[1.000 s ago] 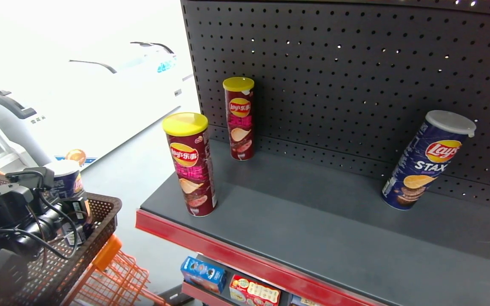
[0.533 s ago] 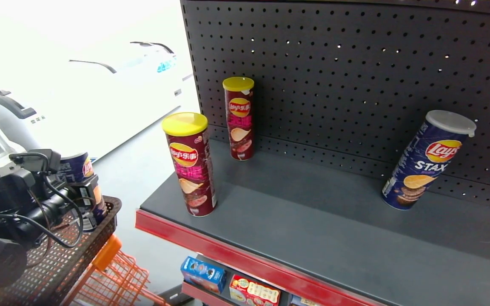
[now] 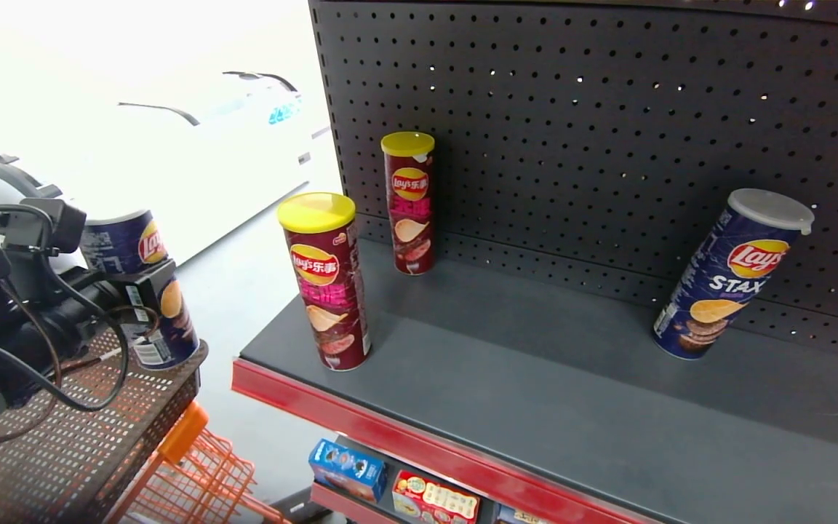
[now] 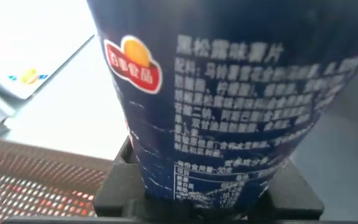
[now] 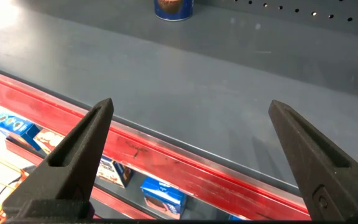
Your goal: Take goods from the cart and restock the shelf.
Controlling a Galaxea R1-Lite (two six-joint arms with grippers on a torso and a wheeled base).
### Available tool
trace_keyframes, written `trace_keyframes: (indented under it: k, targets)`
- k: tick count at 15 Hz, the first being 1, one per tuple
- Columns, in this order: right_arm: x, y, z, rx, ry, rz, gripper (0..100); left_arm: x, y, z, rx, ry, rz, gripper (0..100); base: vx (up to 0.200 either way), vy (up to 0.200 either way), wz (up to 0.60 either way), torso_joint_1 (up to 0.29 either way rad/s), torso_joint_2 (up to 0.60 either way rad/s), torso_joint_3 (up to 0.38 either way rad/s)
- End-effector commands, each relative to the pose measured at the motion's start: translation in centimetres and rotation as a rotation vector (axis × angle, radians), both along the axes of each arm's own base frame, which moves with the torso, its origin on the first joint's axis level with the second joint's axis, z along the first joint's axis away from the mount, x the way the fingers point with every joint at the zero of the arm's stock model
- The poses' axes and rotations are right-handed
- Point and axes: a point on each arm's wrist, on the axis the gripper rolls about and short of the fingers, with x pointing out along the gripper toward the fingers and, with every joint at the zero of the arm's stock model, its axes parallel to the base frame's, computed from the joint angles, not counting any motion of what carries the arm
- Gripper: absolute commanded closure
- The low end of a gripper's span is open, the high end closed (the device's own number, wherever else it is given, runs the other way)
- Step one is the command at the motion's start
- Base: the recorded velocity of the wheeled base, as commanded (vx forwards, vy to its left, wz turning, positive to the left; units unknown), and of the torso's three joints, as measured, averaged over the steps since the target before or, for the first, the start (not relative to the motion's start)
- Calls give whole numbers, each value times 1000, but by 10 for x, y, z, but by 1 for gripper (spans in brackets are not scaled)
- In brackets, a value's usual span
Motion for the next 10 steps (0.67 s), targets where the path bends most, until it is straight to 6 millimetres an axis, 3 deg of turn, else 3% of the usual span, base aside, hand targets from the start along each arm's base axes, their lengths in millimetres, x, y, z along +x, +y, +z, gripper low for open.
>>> trace_keyframes:
  k: [1,6,10]
  targets:
    - [0,0,0,-1,-1,1,0,-20,-14,29,10,-92,-51,100,0,0,0,0,0,0]
    - [0,0,0,-1,-1,1,0,-35,-29,48,12,-169,-107,100,0,0,0,0,0,0]
    - [0,0,0,-1,-1,1,0,-46,-36,52,9,-141,-139,100,0,0,0,0,0,0]
